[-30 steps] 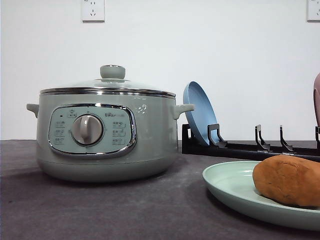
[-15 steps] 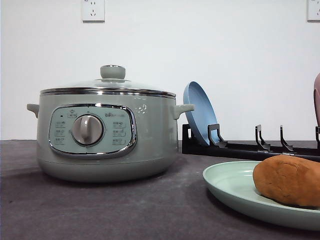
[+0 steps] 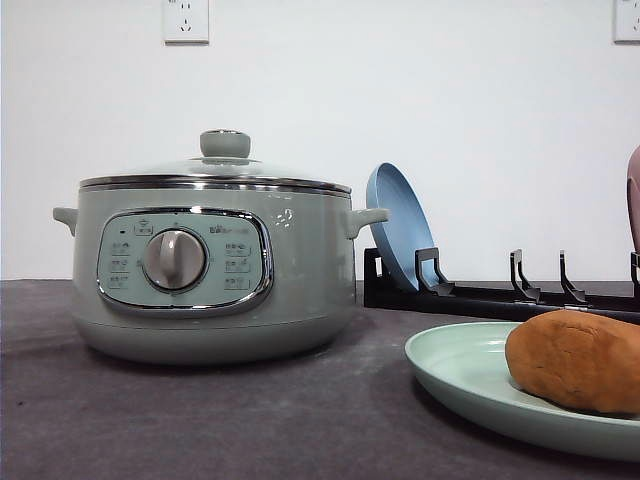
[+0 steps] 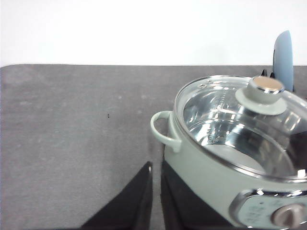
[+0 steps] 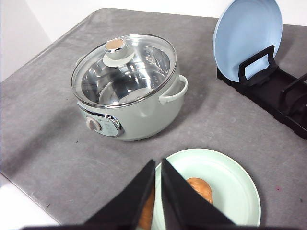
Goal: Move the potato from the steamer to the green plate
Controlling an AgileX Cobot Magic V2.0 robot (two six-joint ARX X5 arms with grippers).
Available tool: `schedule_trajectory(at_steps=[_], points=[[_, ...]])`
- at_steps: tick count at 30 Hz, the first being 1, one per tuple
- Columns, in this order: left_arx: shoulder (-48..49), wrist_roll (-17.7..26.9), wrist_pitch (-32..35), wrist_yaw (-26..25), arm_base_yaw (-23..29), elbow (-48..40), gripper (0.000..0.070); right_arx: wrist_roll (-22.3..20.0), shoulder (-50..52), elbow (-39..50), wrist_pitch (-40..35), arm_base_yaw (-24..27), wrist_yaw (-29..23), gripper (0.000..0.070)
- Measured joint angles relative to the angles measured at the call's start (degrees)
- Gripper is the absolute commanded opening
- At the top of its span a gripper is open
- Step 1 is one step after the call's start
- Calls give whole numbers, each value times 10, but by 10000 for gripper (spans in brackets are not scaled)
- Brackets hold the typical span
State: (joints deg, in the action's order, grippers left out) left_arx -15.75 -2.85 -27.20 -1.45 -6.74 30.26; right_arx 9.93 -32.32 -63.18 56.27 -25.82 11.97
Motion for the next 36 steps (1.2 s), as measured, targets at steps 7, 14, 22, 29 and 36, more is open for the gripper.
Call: schedule_trajectory(at_steps=[7,14,22,29,36], points=[[79,0,158,0,0,-176,26,0,0,0,0,0,0,9],[138,-5,224,16,15,-276,26,0,0,0,0,0,0,9],[155,-20,210,48,22,-284,26,0,0,0,0,0,0,9],[155,24,183,48,24,-284,26,0,0,0,0,0,0,9],[155,28,168,47,31,-284,26,0,0,0,0,0,0,9]])
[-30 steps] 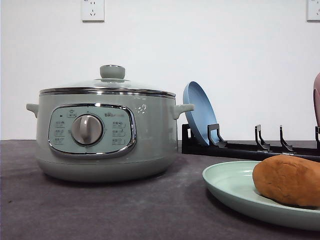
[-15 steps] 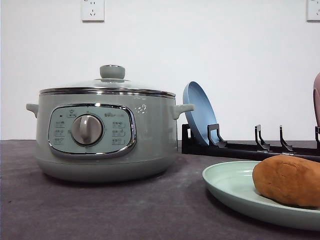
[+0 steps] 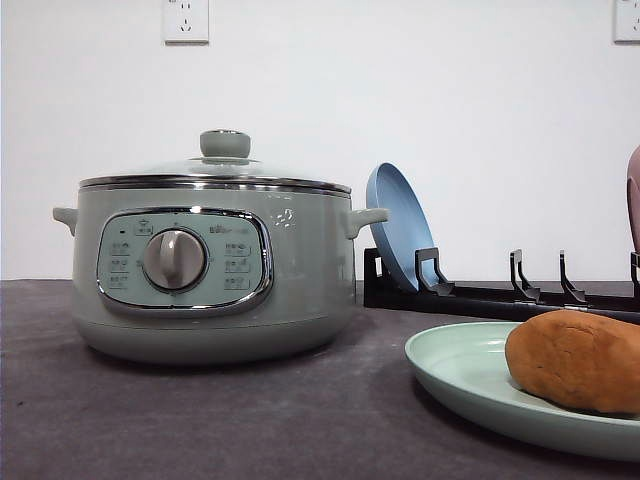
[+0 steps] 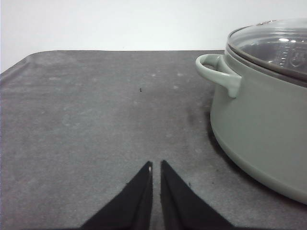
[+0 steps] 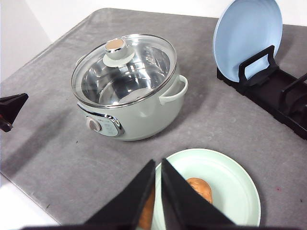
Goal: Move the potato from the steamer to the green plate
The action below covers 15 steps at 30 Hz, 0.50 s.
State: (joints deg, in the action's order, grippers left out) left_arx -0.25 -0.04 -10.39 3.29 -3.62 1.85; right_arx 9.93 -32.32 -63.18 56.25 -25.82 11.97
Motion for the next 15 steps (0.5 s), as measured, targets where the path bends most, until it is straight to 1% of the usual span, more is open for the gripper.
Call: schedule_trajectory(at_steps=[15], points=[[0,-5,0,0,0,0,26,0,0,0,0,0,0,9]])
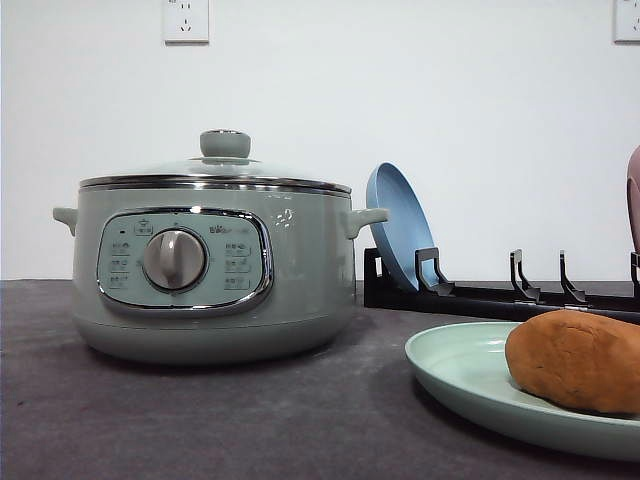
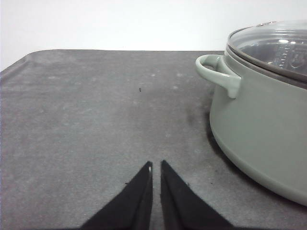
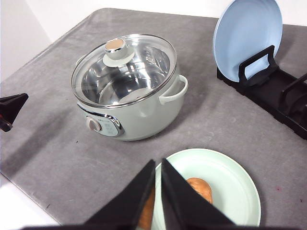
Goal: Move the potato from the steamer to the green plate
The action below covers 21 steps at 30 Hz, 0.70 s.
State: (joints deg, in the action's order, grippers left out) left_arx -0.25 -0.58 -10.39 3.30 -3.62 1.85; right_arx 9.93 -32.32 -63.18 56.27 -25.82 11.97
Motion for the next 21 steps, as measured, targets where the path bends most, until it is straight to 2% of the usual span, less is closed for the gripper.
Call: schedule_trajectory(at_steps=[15,18,21], points=[[0,0,0,0,0,0,26,0,4,0,-1,2,0,9],[0,0,0,0,0,0,26,0,19,7,-15,25,0,9],[0,0,0,0,0,0,26,-1,51,43,-75,67,0,9]])
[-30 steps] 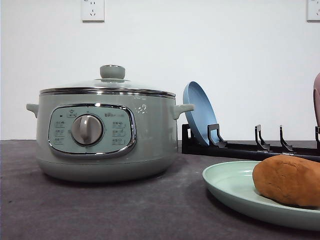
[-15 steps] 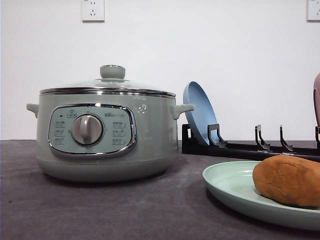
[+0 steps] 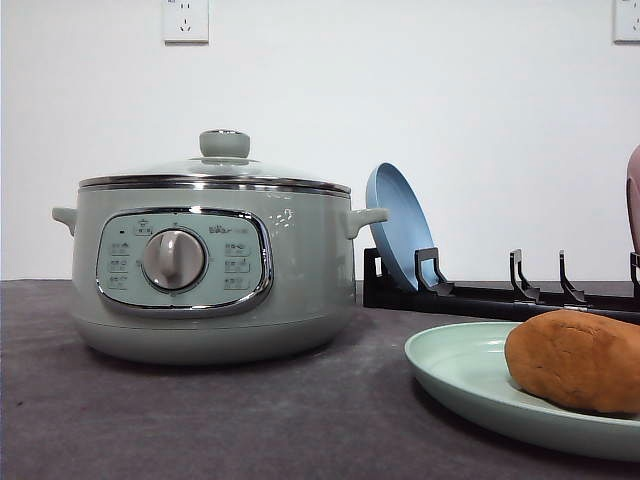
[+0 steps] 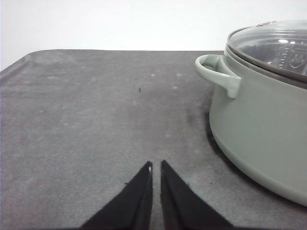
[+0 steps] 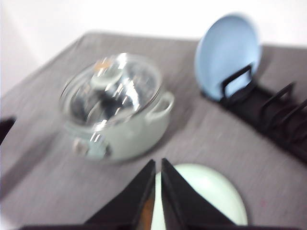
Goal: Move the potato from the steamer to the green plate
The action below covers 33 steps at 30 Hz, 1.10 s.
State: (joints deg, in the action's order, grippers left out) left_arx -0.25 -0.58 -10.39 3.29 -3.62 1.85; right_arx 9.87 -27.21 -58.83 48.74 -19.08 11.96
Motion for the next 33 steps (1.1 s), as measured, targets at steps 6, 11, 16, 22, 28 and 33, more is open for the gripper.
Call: schedule_trajectory(at_steps=[6,11,16,22,28,33], points=[[0,0,0,0,0,0,26,-9,90,180,-208,101,-17,9],[0,0,0,0,0,0,26,-44,173,365,-371,156,-35,9],[0,0,0,0,0,0,26,-67,222,510,-457,172,-60,9],[0,0,0,0,0,0,26,-71,269,578,-464,181,-60,9],[0,0,0,0,0,0,26,-76,270,579,-426,188,-60,9],[0,0,0,0,0,0,26,-80,269,579,-390,191,-76,9]])
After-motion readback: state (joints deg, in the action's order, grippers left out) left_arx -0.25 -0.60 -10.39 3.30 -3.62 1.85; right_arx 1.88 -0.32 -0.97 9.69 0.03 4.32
